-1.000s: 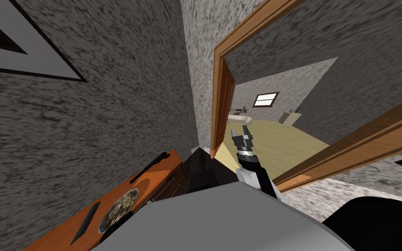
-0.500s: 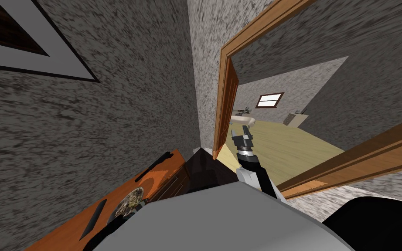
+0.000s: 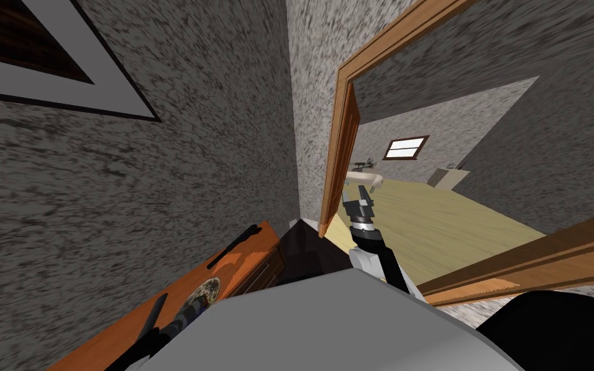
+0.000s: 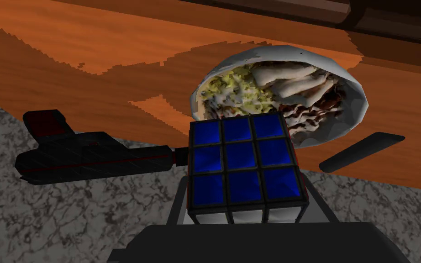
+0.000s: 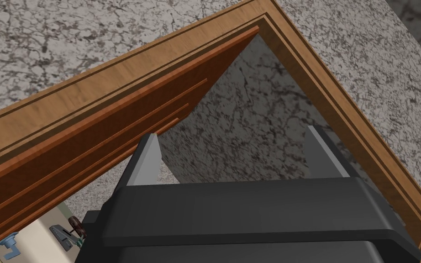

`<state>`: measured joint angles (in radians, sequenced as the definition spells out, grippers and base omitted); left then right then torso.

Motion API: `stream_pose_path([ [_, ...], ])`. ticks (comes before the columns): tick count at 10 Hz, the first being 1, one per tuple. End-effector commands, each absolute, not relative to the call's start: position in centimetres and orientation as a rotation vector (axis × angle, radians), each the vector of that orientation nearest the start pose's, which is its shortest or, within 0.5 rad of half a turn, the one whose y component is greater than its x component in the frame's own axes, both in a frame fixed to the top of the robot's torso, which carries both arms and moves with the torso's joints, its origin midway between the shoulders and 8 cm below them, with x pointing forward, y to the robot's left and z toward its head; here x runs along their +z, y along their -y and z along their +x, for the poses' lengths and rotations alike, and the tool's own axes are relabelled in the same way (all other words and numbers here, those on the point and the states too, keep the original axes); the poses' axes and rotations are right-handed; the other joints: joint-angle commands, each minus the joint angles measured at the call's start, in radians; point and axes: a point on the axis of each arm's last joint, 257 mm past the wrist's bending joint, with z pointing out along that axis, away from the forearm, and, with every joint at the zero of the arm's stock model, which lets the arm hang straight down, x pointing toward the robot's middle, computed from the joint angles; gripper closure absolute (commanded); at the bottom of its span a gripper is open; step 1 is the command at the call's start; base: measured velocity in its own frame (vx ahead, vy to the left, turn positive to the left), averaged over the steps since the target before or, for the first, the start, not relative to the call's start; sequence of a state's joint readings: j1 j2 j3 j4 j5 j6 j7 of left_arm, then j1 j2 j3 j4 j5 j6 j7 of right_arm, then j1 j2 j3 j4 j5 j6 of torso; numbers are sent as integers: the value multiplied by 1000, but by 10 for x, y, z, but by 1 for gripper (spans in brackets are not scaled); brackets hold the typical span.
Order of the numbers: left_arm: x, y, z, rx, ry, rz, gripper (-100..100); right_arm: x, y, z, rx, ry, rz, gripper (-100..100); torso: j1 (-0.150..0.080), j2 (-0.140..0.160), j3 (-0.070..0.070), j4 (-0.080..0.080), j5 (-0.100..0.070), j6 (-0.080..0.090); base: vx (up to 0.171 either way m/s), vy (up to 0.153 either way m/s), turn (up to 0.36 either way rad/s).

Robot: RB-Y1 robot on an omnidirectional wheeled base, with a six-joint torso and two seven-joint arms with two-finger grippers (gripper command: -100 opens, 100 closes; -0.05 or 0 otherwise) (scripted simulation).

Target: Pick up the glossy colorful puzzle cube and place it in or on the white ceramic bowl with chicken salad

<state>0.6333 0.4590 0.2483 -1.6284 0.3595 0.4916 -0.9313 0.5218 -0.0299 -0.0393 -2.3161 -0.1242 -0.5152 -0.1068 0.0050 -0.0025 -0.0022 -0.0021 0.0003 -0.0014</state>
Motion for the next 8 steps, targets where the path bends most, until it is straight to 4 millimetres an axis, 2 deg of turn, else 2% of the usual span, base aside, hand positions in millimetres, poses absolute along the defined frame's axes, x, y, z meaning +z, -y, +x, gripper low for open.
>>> stream_pose_path([
  [1, -435, -569, 193, 225, -2183, -1013, 100, 38, 304, 328, 1442, -505, 717, 0, 0, 0, 0, 0, 0, 0, 55, 127, 34],
  [2, -428, -576, 193, 243, -2171, -1000, 100, 38, 304, 328, 1442, -505, 717, 0, 0, 0, 0, 0, 0, 0, 69, 104, 31],
  [3, -433, -570, 191, 230, -2179, -1013, 100, 38, 304, 328, 1442, -505, 717, 0, -2, -1, 0, 0, 0, 1, 33, 44, 6],
  [4, -431, -571, 191, 236, -2176, -1008, -100, 38, 304, 328, 1442, -505, 717, 0, -6, 1, 0, 0, 1, 1, 6, 11, -2],
  [8, -431, -572, 191, 236, -2176, -1008, -100, 38, 304, 328, 1442, -504, 717, 0, -9, 4, 2, 1, 0, 1, 0, 0, 0],
])
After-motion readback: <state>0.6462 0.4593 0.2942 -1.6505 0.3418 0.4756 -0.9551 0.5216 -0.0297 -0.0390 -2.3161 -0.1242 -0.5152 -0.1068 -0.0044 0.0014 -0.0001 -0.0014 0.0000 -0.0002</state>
